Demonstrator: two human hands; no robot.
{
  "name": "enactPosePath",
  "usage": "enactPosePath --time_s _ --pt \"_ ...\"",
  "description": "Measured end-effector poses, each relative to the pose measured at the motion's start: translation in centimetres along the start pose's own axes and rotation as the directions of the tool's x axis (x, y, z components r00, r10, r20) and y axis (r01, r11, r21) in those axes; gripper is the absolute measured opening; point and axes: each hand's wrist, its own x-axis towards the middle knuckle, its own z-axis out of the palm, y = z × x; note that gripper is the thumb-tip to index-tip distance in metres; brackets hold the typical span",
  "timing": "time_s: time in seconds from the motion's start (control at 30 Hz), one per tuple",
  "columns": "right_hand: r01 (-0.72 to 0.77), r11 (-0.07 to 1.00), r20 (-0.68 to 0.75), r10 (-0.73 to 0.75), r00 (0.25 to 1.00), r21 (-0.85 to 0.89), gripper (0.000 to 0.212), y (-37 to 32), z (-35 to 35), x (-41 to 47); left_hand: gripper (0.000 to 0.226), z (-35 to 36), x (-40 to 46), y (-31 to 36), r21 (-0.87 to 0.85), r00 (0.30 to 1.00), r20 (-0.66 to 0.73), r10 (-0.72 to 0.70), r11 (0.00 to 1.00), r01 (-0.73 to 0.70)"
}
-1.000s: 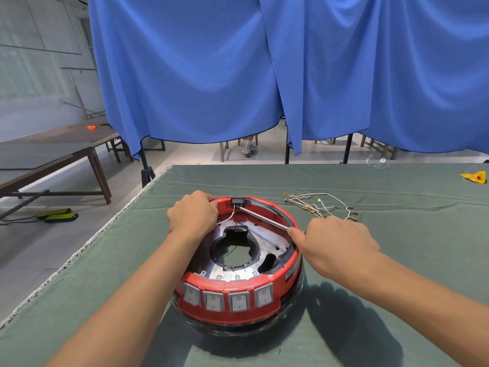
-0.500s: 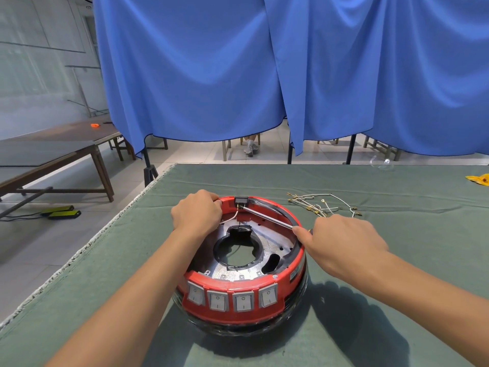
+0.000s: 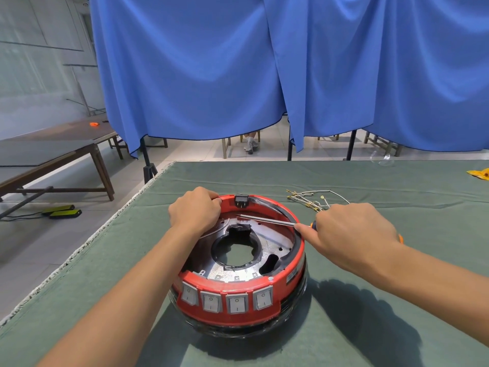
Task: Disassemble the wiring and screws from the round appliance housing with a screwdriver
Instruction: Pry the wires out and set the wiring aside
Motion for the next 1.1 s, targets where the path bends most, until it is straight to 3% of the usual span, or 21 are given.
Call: enactPosePath --time_s 0.23,0.33,0.4,0.5,0.6,0.87,1.1 --pt "-0.062 0.997 -0.003 0.062 0.998 0.049 0.063 -0.3 0.8 -0.3 0.027 0.0 -0.6 0.3 -0.03 0.999 -0.022 -0.034 0.999 0.033" --pt "-0.118 0.986 -0.013 0.12 0.993 0.114 0.069 -0.2 1.5 -0.5 0.012 -0.4 -0.8 0.4 -0.205 0.991 -0.089 -0.096 0.976 0.077" --pt "-0.179 0.956 0.031 0.176 0.984 0.234 0.072 -0.1 1.8 -0.4 0.009 -0.8 -1.2 0.8 -0.222 0.995 -0.082 -0.05 0.974 0.031" --pt "-0.254 0.896 0.093 0.237 0.967 0.364 0.074 -0.1 2.0 0.3 0.021 -1.1 -1.8 1.2 0.025 0.992 0.055 0.11 0.993 -0.112" --pt "-0.294 0.849 0.108 0.275 0.955 0.44 0.074 -0.6 1.8 1.2 0.031 -1.4 -2.3 1.2 0.252 0.963 0.2 0.182 0.94 -0.23" --pt "-0.305 0.806 0.107 0.292 0.95 0.508 0.07 -2.0 1.8 1.8 0.014 -0.6 -3.7 1.1 0.385 0.953 0.199 0.227 0.876 -0.289" --pt "-0.295 0.784 0.083 0.3 0.95 0.547 0.068 -2.4 2.3 1.6 0.026 -0.2 -4.7 1.4 0.556 0.931 0.265 0.25 0.749 -0.36"
